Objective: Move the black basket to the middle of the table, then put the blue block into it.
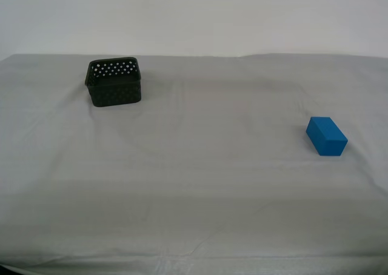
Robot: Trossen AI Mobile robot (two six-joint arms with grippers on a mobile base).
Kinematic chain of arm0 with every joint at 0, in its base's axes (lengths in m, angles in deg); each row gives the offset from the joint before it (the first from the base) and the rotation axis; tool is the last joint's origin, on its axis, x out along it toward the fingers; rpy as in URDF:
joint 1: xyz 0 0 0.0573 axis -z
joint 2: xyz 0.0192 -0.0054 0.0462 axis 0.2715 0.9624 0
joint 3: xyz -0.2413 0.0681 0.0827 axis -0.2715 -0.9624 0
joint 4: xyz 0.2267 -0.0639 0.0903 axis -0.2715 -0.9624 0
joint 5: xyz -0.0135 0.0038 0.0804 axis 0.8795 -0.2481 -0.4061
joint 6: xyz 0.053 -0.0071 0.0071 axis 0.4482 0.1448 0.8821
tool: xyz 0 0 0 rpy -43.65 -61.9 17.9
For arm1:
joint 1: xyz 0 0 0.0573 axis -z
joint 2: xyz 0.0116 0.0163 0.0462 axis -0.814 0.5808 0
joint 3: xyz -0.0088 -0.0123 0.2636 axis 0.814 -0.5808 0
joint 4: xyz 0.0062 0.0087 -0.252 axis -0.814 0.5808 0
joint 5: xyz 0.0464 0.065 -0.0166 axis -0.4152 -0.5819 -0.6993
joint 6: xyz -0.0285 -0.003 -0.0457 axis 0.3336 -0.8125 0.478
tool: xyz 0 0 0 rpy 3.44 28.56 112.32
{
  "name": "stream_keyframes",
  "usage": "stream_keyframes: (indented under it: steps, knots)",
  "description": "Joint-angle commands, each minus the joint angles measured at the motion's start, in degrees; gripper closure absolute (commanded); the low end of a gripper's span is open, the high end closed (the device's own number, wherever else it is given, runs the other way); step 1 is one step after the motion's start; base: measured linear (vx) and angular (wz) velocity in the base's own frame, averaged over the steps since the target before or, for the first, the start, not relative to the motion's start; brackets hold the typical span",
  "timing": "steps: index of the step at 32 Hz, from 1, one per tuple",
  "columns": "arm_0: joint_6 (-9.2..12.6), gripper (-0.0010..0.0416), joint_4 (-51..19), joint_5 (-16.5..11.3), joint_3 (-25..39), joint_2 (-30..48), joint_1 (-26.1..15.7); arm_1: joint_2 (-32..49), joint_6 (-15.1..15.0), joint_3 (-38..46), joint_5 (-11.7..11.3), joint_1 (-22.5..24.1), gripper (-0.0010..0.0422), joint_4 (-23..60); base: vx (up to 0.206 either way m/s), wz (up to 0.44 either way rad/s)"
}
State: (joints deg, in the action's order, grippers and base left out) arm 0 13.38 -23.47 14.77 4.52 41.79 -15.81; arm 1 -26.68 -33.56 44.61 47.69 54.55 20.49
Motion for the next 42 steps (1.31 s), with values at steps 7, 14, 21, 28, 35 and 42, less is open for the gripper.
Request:
stream_keyframes:
  steps: [7, 14, 21, 28, 35, 42]
  knots:
    - [0.04, 0.0405, 0.17, 0.02, 0.04, -0.02, 0.0, 0.0, -0.07, 0.0, -0.04, -0.02, 0.0412, -0.2, 0.0, 0.0]
    - [0.02, 0.0405, 0.15, 0.02, 0.04, -0.02, 0.0, 0.0, -0.07, 0.0, -0.04, -0.02, 0.0412, -0.17, 0.0, 0.0]
    - [0.07, 0.0405, -0.76, 0.02, 0.04, 0.0, -0.02, 0.07, 4.48, 1.33, -0.59, -0.02, 0.0412, 4.44, 0.0, 0.0]
    - [0.5, 0.0405, -5.79, 0.0, 0.04, 0.0, -0.09, 4.22, 5.11, 9.77, -3.37, -0.02, 0.0412, 24.72, 0.0, 0.0]
    - [1.81, 0.0405, -9.81, -0.02, 0.04, 0.11, -0.24, 16.94, 5.11, 18.84, -1.7, 0.02, 0.0412, 35.12, 0.0, 0.0]
    - [2.25, 0.0405, -12.31, -0.02, 0.04, 0.11, -0.39, 33.9, 5.31, 28.39, 4.98, 0.04, 0.0412, 36.7, 0.0, 0.0]
